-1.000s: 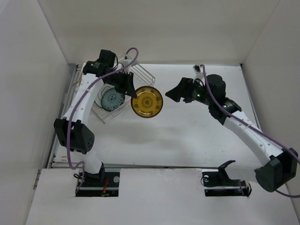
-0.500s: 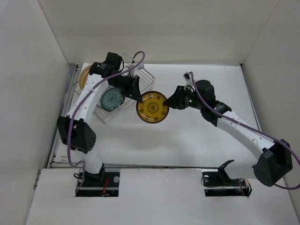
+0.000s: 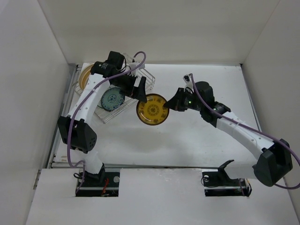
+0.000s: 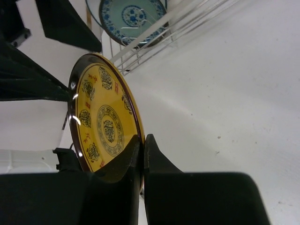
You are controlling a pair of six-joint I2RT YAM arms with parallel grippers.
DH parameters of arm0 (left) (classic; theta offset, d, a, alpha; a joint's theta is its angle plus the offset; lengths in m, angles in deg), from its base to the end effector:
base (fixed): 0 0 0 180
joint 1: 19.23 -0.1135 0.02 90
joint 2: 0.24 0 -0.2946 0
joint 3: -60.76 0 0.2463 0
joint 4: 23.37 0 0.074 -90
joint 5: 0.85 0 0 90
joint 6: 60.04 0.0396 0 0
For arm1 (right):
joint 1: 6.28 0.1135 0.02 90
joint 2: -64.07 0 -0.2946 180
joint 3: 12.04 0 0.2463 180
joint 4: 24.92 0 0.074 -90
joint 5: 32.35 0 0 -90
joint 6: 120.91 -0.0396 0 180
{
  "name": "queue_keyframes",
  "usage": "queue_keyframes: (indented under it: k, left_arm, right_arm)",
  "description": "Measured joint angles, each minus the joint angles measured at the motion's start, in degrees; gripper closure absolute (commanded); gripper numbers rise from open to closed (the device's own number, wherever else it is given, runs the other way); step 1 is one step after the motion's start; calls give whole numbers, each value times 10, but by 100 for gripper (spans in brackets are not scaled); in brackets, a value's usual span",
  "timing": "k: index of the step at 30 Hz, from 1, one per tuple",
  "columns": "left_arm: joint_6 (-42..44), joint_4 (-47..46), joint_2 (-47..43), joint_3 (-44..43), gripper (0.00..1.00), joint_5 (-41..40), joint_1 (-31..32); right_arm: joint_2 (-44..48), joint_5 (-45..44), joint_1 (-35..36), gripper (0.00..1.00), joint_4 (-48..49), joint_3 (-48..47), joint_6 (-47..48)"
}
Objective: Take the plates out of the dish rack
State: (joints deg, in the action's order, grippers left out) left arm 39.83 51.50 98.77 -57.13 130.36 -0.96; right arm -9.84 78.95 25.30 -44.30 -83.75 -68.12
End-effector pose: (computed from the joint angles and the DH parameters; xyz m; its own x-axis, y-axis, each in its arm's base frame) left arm 0.3311 -0.1368 0.3981 -0.6751 0.3587 -0.6447 0.7120 0.5454 -0.4422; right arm 0.2375 0.1629 0.3463 -0.7186 0.2196 -0.6598 -0.4283 0.6077 0.6688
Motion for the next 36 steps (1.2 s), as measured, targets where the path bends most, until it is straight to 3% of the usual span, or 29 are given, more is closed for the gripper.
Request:
queue_keyframes:
  k: [6,12,17,22,27,29,31,36]
  left_arm:
    - [-16,-33,2,-20,0,-162,-1]
    - [10,-75,2,-19,0,-335,-25]
    - [67,-114,2,14,0,-440,-51]
    - [110,-141,10,51,0,-487,-69]
    - [133,-159,40,52,12,-508,-82]
    - [138,-164,50,56,18,-515,-86]
    - [141,-167,51,59,27,-522,-88]
    - [149,-172,51,60,34,-526,-90]
  right_arm:
    - [0,-51,-31,100,-63,-2,-36]
    - [-22,-124,-127,100,-88,7,-75]
    - [-106,-136,-175,100,-80,13,-80]
    - [-205,-132,-181,100,-81,13,-63]
    - [-221,-123,-181,83,-70,13,-55]
    - [-221,-124,-181,72,-66,13,-50]
    - [-219,-131,-181,54,-66,16,-47]
    - [-194,-147,-181,47,-71,31,-37]
